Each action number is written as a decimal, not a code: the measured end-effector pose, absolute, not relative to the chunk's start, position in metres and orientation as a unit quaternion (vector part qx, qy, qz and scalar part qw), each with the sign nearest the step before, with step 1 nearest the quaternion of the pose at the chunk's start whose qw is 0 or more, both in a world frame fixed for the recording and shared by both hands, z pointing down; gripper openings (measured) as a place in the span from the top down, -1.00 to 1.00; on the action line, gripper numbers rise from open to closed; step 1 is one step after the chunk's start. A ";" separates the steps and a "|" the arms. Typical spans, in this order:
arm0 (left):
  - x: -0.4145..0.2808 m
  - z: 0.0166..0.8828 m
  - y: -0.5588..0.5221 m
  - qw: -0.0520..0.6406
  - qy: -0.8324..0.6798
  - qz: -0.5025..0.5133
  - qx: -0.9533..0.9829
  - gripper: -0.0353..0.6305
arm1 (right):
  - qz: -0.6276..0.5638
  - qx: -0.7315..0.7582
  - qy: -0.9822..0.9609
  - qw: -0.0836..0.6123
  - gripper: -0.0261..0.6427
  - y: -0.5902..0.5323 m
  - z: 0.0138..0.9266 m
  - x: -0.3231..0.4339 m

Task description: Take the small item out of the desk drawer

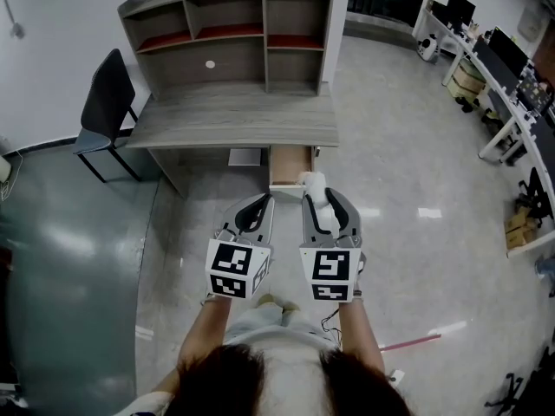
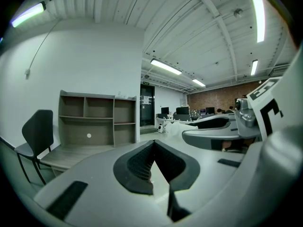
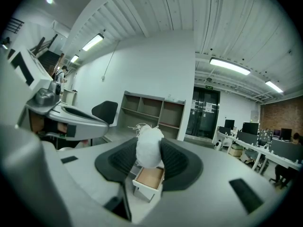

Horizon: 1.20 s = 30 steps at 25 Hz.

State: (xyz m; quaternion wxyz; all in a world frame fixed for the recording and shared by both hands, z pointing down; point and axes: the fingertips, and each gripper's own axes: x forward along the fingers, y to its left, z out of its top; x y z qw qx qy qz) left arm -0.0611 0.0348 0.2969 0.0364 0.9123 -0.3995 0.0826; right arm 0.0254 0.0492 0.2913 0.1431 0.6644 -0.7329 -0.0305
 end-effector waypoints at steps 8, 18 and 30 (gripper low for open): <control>-0.071 0.286 0.038 0.036 -0.395 0.072 0.915 0.85 | -0.044 0.664 -0.732 0.146 0.43 0.055 0.283 0.017; -0.077 0.279 0.041 0.038 -0.394 0.064 0.916 0.85 | -0.056 0.661 -0.734 0.144 0.43 0.061 0.273 0.008; -0.072 0.279 0.038 0.043 -0.385 0.064 0.920 0.85 | -0.056 0.660 -0.736 0.140 0.43 0.058 0.272 0.009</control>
